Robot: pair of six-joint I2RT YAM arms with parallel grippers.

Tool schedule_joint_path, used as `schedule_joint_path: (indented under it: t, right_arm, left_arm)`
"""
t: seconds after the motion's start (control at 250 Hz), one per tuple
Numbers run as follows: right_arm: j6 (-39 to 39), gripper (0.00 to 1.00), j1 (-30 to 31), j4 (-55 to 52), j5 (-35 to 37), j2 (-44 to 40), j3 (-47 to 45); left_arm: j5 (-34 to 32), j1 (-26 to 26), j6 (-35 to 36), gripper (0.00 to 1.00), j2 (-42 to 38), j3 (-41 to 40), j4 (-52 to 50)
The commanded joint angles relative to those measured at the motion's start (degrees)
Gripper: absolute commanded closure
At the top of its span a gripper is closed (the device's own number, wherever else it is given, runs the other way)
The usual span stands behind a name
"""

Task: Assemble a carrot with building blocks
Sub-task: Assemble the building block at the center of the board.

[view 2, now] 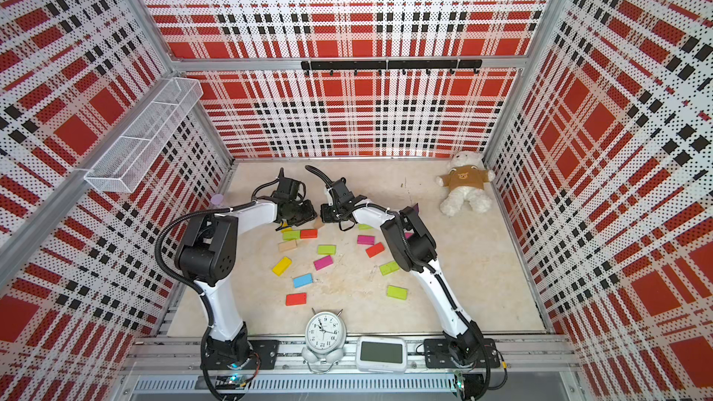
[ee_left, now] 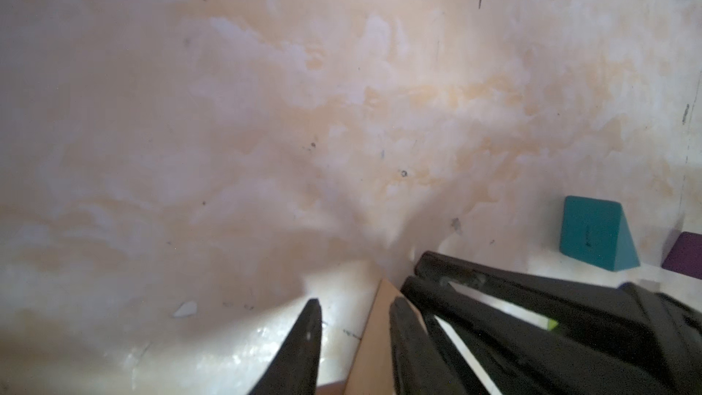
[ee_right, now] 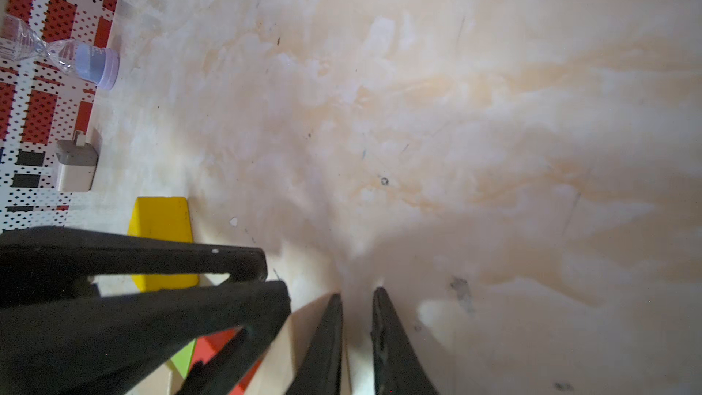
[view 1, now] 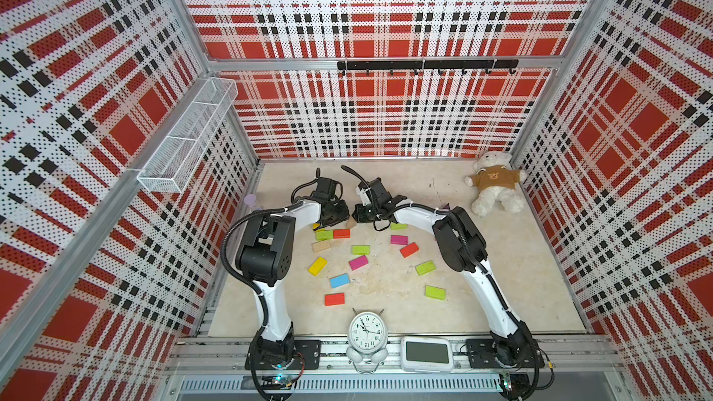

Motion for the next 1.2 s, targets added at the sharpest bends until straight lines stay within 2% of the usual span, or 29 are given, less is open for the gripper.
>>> schedule_joint_path:
  t: [0.0,0.384,0.452,0.544,0.58,0.708,0.828,1.012,1.196]
  right_arm:
    - [0.6,0.81,0.5,-0.4,0.2,-1.5,-1.2]
    - [2.5,0.81,-1.5,1.1,0.4,-1.9,0.6]
    - [1.8,0.80,-1.9,0.9,1.2,-3.6,0.3]
    - [0.2,0.75,-2.2,0.7,2.6,-6.8,-1.2]
    - [-0.1,0.70,-2.3,0.7,2.8,-8.3,-2.2]
    - [-0.4,0.53,-2.4,2.2,2.8,-15.2,-8.9]
    - [-0.6,0.46,-2.5,4.4,2.6,-22.9,-17.1]
    - [-0.1,0.43,-2.5,6.7,1.8,-31.4,-27.5]
    - [0.5,0.42,-2.5,8.6,0.9,-34.4,-32.7]
  left_arm:
    - [-0.7,-0.3,0.2,0.65,-0.5,-0.1,-0.5]
    - [-0.8,0.5,0.1,0.64,-1.2,4.1,1.0]
    - [-0.8,0.9,0.2,0.58,-2.9,4.9,1.0]
    - [-2.1,1.2,-0.2,0.43,-7.1,4.4,0.9]
    - [-2.8,1.4,-0.3,0.38,-9.2,3.6,0.7]
    - [-5.9,2.1,0.2,0.33,-17.6,-0.4,-2.1]
    - [-10.2,2.3,1.7,0.28,-26.8,-6.3,-7.4]
    - [-13.9,2.4,2.6,0.23,-38.2,-16.4,-14.5]
    - [-16.0,1.8,2.8,0.20,-41.1,-23.4,-16.6]
